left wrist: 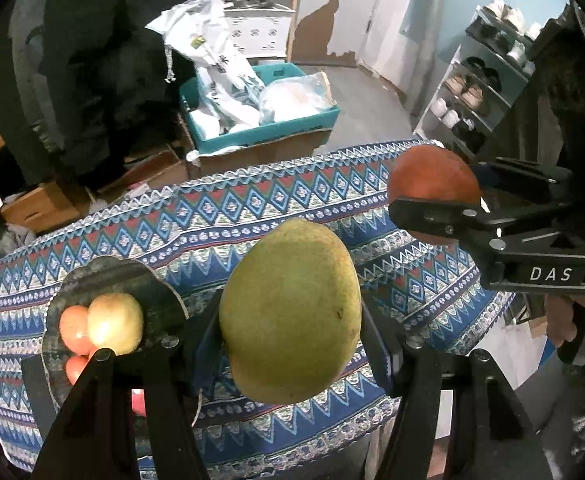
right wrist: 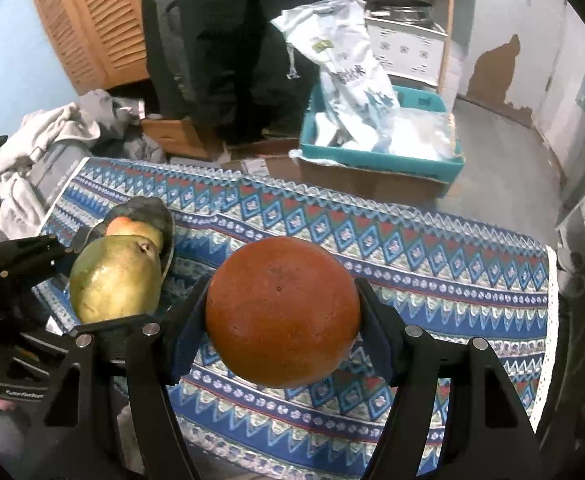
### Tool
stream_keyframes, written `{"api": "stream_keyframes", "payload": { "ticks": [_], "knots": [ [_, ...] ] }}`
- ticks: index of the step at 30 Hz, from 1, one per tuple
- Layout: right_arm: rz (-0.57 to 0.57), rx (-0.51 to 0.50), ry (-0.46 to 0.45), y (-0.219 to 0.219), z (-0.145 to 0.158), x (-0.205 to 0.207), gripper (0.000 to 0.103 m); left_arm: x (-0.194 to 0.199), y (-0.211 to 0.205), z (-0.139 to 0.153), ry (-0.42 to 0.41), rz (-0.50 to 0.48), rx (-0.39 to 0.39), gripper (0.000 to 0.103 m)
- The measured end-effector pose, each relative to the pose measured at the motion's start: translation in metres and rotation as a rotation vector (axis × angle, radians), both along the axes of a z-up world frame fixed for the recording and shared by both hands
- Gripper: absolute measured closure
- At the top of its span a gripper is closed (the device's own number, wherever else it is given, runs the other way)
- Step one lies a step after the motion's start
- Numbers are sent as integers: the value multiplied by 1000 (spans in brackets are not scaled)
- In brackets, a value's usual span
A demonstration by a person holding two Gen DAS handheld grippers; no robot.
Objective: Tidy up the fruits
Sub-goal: 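Carry the pear and the orange over the bowl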
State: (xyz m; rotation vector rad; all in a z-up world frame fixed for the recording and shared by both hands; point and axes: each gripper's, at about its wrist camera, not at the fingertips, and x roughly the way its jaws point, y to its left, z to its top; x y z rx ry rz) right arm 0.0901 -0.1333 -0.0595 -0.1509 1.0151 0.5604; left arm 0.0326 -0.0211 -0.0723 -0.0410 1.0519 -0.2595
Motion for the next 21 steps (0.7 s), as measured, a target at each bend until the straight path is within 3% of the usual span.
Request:
{"api": "stream_keyframes", "payload": {
  "ticks": [21],
  "knots": [
    [111,0,17,93,6,4,34,-16,86,-3,5,150,-42,39]
  ]
}}
